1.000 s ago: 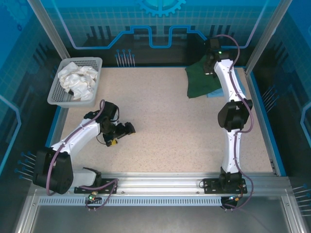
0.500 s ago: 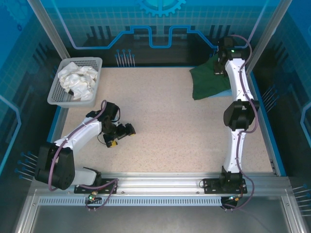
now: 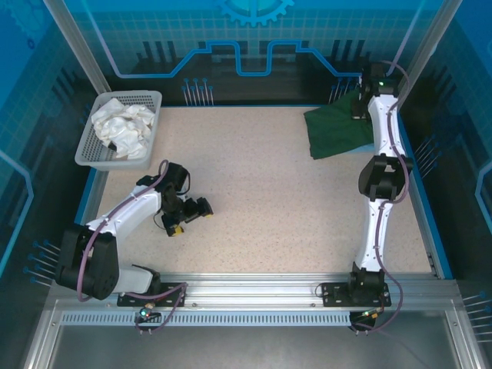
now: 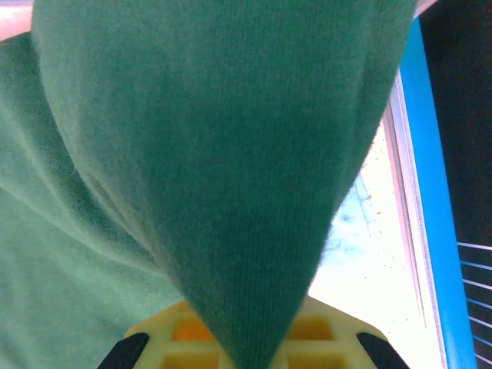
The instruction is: Fold and stack the t-shirts
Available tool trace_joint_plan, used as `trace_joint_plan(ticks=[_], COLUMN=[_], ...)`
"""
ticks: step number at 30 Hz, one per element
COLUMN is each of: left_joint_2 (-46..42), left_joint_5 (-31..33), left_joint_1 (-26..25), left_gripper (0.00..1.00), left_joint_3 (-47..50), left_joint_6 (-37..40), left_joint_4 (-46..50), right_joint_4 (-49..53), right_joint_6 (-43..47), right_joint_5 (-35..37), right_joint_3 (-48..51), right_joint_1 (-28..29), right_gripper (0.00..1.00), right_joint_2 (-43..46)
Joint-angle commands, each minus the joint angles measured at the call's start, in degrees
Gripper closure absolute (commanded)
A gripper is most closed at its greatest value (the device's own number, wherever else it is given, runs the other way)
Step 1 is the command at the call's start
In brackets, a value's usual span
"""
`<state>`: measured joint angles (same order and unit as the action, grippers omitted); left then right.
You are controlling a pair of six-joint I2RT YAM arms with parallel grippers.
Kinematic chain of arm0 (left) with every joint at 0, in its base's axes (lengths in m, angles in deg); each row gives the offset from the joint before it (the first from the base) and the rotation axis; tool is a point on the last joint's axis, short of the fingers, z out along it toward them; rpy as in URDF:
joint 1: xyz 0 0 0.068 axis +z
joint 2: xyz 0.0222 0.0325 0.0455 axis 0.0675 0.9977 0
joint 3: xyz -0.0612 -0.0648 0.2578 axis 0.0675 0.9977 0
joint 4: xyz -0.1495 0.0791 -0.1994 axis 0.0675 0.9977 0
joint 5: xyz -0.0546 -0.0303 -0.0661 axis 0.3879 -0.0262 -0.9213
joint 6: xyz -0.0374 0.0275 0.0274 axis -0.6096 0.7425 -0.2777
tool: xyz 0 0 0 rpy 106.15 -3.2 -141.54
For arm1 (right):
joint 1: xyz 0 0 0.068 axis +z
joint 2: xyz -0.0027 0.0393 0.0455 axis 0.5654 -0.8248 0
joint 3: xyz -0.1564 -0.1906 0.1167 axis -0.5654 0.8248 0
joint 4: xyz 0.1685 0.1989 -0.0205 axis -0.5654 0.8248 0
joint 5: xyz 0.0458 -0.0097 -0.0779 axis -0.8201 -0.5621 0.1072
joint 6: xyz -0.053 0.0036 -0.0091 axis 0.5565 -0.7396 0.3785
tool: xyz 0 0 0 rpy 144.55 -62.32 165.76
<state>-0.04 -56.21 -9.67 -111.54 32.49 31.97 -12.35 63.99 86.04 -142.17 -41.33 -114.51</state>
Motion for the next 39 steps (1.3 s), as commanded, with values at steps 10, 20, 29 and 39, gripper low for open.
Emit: trace_joint_plan(ticks=[10,20,29,39], left_joint_2=[0.5,9.7,1.9,-26.9], left_joint_5=[1.9,5.2,23.3,47.8], left_joint_1=[0.4,0.5,0.6,5.0], left_gripper=[0.01,0.01,0.01,0.01], left_joint_3=[-1.4,-22.7,-26.1,11.7], left_joint_6=[-7.3,-5.3,-1.8,23.1], left_joint_4=[4.6,11.3,0.2,-42.6], right_joint_4=[-7.8,-7.3,-44.0,-68.2], right_joint_6=[-4.4,-13.6,-21.7,-8.3], right_joint_5=[3.5,-0.7,-12.5,-1.2], right_joint_3=[-4.0,4.2,62.8,98.8], right_joint_1=[-7.9,-9.2,-1.6,10.2], right_gripper=[0.25,0.00,0.00,0.00], right_joint_2=[-6.5,1.4,39.1,57.4])
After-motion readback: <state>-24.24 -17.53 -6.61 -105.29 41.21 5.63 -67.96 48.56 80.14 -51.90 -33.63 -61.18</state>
